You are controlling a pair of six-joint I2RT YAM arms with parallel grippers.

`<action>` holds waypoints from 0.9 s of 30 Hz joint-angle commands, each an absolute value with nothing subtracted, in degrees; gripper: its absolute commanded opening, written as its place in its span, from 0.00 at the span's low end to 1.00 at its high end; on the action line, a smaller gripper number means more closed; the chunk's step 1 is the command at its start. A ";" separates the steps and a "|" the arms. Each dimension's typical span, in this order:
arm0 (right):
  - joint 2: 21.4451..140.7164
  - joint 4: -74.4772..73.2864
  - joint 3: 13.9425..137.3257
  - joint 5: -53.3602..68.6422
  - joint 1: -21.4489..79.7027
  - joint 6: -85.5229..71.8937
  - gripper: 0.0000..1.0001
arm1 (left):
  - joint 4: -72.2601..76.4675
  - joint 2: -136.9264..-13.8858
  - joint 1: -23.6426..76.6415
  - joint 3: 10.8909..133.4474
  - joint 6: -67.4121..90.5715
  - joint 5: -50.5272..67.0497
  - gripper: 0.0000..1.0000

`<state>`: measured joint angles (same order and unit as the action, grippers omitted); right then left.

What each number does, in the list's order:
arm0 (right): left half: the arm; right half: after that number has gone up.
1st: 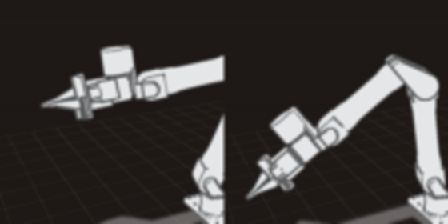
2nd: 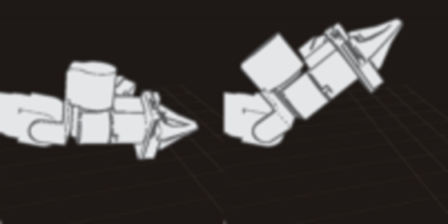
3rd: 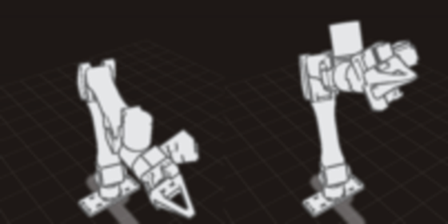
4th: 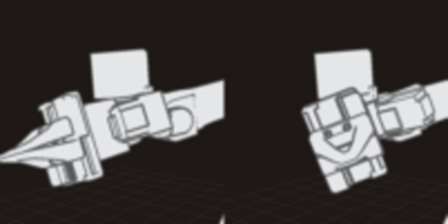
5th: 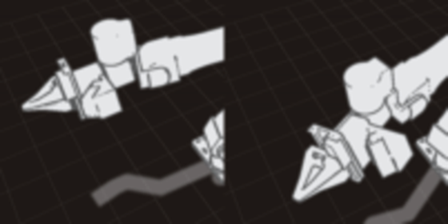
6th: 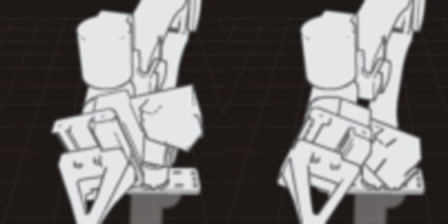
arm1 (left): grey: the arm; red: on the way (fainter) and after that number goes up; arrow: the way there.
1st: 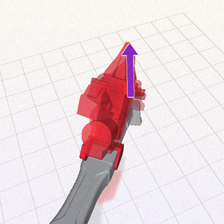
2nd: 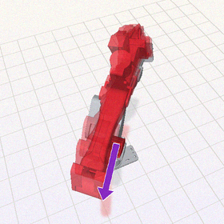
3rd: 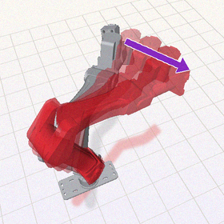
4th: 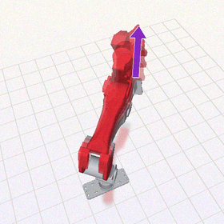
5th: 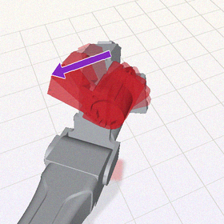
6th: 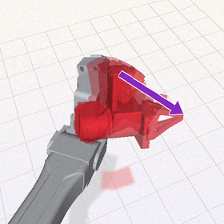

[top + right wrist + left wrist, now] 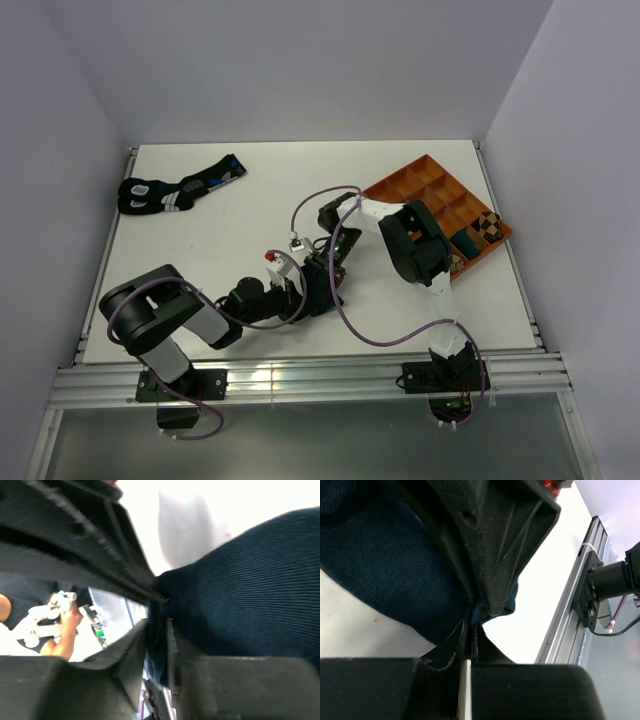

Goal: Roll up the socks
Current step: Roll the sock at the center of the board.

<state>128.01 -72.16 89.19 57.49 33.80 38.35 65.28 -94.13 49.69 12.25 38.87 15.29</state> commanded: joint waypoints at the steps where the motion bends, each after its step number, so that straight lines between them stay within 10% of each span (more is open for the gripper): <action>1: 126.13 -67.69 87.63 55.03 33.22 35.07 0.32 | 65.49 -92.99 49.92 15.11 40.69 17.75 0.00; 27: 100.56 -47.83 69.90 47.73 28.92 36.39 0.58 | 32.97 -91.05 43.95 26.18 57.92 25.22 0.00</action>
<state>105.84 -52.12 72.97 48.60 29.26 33.63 35.90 -91.24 44.25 22.70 55.66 21.91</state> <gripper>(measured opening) 0.571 0.075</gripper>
